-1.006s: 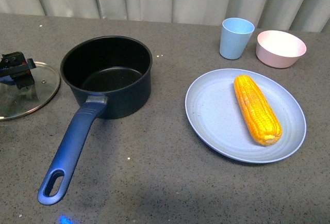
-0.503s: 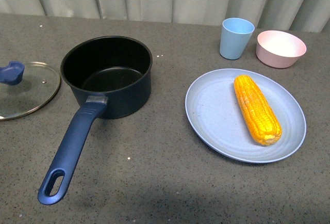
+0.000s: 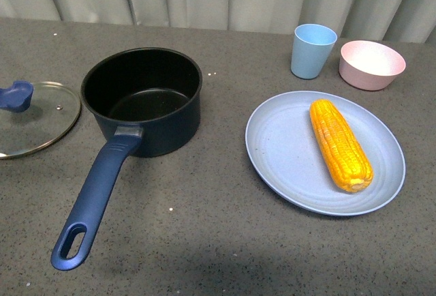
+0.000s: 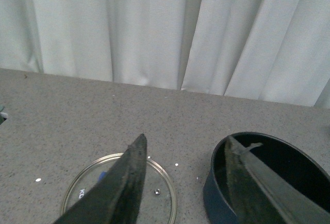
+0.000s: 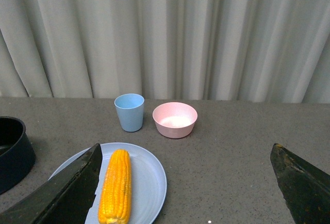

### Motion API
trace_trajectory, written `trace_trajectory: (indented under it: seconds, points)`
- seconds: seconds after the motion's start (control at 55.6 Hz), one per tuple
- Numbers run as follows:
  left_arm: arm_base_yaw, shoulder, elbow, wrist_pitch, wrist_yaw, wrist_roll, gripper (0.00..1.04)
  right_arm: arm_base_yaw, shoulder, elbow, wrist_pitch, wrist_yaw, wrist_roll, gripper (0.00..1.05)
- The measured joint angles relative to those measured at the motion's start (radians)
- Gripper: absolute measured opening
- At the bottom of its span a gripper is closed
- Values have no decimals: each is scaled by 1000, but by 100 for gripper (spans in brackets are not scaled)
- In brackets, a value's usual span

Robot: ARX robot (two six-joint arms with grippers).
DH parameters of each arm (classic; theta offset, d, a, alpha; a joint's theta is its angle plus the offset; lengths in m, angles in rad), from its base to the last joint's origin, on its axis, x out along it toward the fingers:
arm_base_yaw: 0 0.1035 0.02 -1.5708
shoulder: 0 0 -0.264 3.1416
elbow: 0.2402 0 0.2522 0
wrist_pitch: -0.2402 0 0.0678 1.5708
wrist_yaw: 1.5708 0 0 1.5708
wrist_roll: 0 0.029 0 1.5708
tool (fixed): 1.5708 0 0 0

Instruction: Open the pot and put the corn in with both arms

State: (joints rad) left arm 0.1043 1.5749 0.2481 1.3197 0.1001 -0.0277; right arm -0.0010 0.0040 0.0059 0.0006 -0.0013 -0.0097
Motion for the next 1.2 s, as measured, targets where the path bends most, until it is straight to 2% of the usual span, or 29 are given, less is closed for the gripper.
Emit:
trace_trajectory:
  seconds: [0.054,0.198,0.252,0.341,1.204]
  points:
    - [-7,-44,-30,-16,-11,6,39,0,0,0,0,0,0,95]
    - [-35,-221,-123,-109,-32,14,4,0,0,0,0,0,0,95]
    - [-78,-307,-145,-177,-99,19,4,0,0,0,0,0,0,95]
    - [-101,-438,-155,-303,-96,20,4,0,0,0,0,0,0,95]
    - [-104,-1089,-228,-837,-100,20,4,0,0,0,0,0,0,95]
